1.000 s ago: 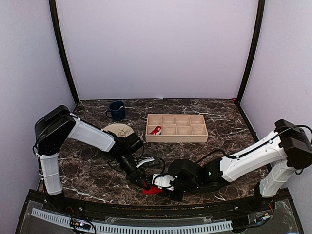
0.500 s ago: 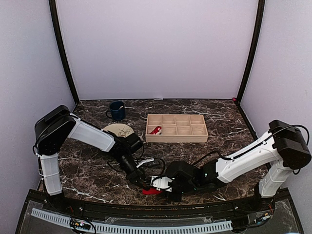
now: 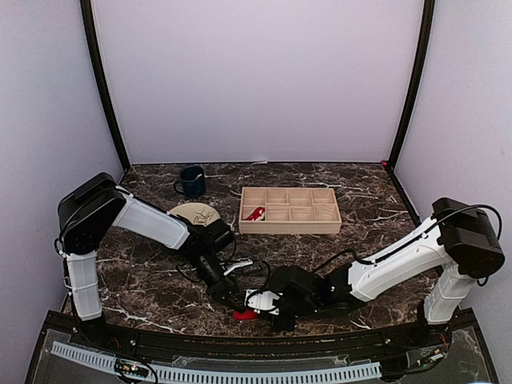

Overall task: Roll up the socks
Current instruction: Roll the sock at the center of the board.

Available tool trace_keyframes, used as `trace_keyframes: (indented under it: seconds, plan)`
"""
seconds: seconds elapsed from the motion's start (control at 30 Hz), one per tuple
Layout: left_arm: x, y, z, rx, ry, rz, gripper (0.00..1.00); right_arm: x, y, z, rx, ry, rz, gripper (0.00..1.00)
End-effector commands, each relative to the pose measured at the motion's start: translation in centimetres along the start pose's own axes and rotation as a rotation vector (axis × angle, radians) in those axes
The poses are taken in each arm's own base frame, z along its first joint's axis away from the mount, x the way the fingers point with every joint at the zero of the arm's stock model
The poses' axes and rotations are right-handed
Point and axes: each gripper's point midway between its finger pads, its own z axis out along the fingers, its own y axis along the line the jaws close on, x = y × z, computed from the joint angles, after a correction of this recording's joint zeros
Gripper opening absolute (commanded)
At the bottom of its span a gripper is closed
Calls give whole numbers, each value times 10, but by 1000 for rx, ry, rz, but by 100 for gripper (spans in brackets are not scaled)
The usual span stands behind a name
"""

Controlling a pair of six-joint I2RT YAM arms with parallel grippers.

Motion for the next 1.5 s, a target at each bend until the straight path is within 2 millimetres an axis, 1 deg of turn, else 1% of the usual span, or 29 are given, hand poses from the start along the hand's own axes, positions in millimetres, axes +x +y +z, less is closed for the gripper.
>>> trace_keyframes:
  seconds: [0.0, 0.1, 0.13, 0.2, 0.27, 0.4, 0.5, 0.53, 0.7, 0.77, 0.93, 1.07, 1.3, 1.47]
  plan:
    - [21, 12, 4, -39, 64, -53, 0, -4, -2, 6, -21, -20, 11, 15]
    - [21, 14, 3, -58, 67, -52, 1, 2, -4, 7, -40, -2, 27, 8]
    - [20, 15, 2, -71, 67, -52, 3, 4, -4, 7, -47, 3, 33, 7]
    - [20, 21, 0, -116, 70, -56, 12, 6, -5, 7, -57, 12, 48, 4]
    - [19, 24, -2, -146, 71, -55, 18, 7, -5, 6, -66, 18, 63, 2]
    - [17, 30, -6, -201, 67, -57, 26, 12, -8, 7, -79, 42, 103, 0]
    - [16, 29, -8, -211, 62, -64, 28, 14, -10, 7, -82, 49, 125, 0]
    - [16, 33, -10, -239, 67, -64, 28, 15, -12, 6, -76, 50, 133, 0]
    - [21, 40, -13, -283, 76, -91, 28, 17, -17, 3, -61, 36, 171, 0]
    - [25, 42, -14, -290, 77, -109, 29, 17, -18, 1, -58, 29, 186, 0]
    - [25, 44, -18, -287, 62, -136, 29, 22, -20, 0, -53, 29, 215, 0]
    - [20, 43, -23, -265, 36, -157, 31, 26, -19, 1, -55, 35, 232, 0]
    - [8, 39, -35, -255, -21, -163, 36, 25, -19, 1, -55, 33, 236, 0]
    - [8, 36, -41, -259, -31, -167, 36, 23, -22, 3, -46, 41, 238, 0]
